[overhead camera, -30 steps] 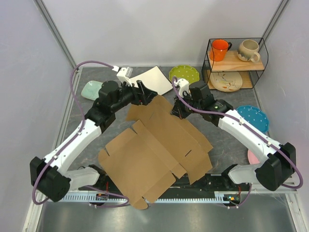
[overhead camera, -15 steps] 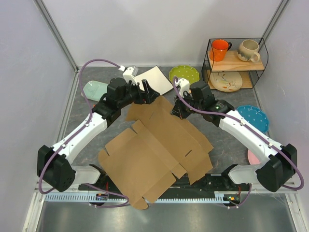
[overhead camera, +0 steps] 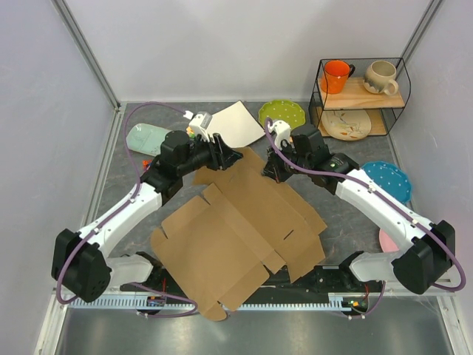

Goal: Fold the paper box

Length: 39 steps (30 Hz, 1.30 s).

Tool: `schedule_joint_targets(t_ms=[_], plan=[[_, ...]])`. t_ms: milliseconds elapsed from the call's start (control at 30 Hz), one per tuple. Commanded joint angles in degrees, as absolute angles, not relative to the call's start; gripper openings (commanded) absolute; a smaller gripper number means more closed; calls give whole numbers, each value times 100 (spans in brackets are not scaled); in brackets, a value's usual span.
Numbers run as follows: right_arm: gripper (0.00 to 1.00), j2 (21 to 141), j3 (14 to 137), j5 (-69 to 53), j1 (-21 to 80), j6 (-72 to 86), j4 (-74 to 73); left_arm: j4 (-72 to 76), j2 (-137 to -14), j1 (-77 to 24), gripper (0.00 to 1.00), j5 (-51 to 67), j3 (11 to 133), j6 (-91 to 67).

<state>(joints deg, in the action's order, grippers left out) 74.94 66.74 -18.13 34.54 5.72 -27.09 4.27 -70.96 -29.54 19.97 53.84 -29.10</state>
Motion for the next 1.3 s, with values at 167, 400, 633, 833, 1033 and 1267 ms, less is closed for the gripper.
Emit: schedule_joint_targets(t_ms=[167,400,633,833,1033,1267], plan=[[0,7462,6671,-1890,3516,536,-2452,1063,-6697,-2997,40,2364,4913,-3252],[0,7541,6741,-1679,3647,527,-2470,1292,-6829,-3295,29,2338,4895,-3357],[0,7629,6838,-1556,3726,501,-2566,1380,-6899,-3542,28,2250,4747,-3331],[0,7647,6890,-1468,3753,475,-2645,865,-6585,-3568,61,1952,4798,-3034],[0,7611,6943,-1485,3762,448,-2690,-174,-5688,-3551,84,924,4861,-2383],[0,7576,6838,-1450,3753,404,-2725,-571,-4528,-3551,80,457,3764,-2899]])
